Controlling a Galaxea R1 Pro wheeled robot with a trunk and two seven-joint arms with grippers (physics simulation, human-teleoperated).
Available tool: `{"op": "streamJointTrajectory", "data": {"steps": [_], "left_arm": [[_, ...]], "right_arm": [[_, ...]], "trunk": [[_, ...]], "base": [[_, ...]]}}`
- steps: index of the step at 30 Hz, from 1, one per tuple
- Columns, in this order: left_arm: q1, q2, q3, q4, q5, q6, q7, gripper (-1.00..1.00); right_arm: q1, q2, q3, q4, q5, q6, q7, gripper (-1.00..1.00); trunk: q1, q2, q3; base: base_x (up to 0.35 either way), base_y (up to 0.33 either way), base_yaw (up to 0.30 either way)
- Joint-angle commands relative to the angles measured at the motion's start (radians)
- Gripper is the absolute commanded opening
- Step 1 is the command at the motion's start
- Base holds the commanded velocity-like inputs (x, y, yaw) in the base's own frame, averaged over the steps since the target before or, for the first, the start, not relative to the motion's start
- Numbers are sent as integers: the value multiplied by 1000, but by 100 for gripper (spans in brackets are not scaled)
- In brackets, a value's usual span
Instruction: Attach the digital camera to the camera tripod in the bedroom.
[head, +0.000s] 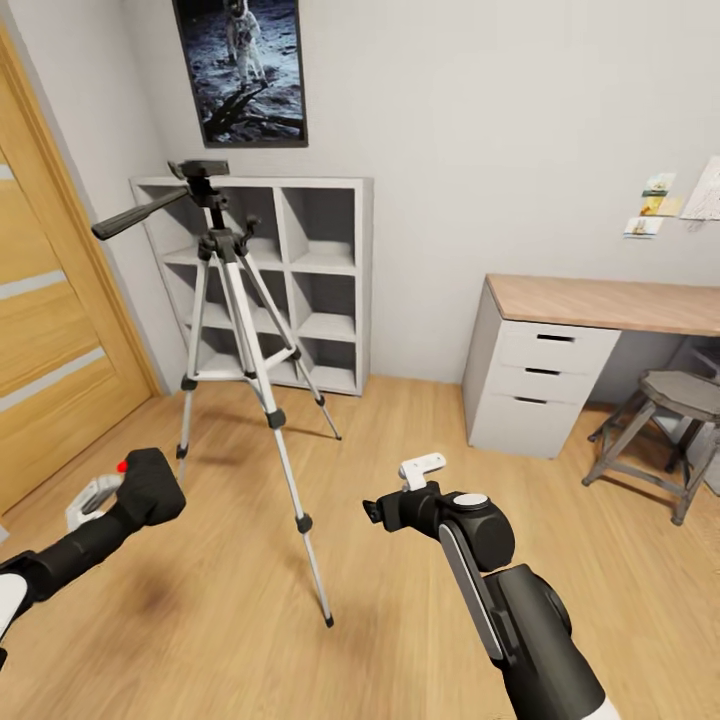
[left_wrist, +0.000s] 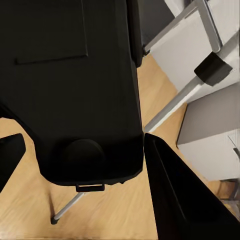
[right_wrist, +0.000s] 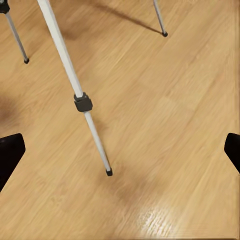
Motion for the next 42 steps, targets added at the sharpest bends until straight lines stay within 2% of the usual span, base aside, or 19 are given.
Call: {"op": "streamJointTrajectory", "data": {"steps": [1, 7, 10, 14, 15, 18, 19, 22, 29, 42], "left_arm": [[-9, 0, 9, -5, 7, 29, 14, -100], [-34, -2, 31, -5, 3, 100, 46, -100], [-37, -6, 32, 7, 0, 107, 52, -100], [-40, -35, 32, 54, -11, 96, 57, -100], [-40, -35, 32, 54, -11, 96, 57, -100], [-41, -55, 33, 91, -46, 75, 58, -100], [-42, -63, 34, 108, -72, 65, 58, -100], [-42, -71, 35, 122, -95, 58, 56, -100], [-41, -77, 39, 134, -116, 51, 54, -100], [-36, -78, 46, 139, -121, 48, 58, -100]], "right_arm": [[-1, 0, -1, -1, 1, 4, 3, 100], [-1, -1, -2, -1, 1, 4, 3, 100], [-1, -1, -2, -1, 1, 4, 3, 100], [-1, -1, -2, -1, 1, 4, 3, 100], [-1, -1, -2, -1, 1, 4, 3, 100], [-1, -1, -3, -1, 1, 4, 3, 100], [-1, -2, -4, -1, 1, 4, 3, 100], [-1, -3, -3, -1, 1, 4, 3, 100], [-1, -2, -2, -1, 1, 4, 3, 100], [0, -2, 0, -1, 1, 4, 3, 100]], "trunk": [[-4, 7, 2], [-27, 49, 17], [-39, 70, 24], [-54, 98, 34], [-58, 105, 36], [-69, 126, 44], [-73, 133, 47], [-85, 154, 55], [-111, 203, 77], [-161, 294, 117]], "base": [[0, 0, -165], [0, 0, -178], [0, 0, -201], [0, 0, -229], [0, 0, -238], [0, 0, -236], [0, 0, -155], [0, 0, -101], [0, 0, -36], [0, 0, -5]]}}
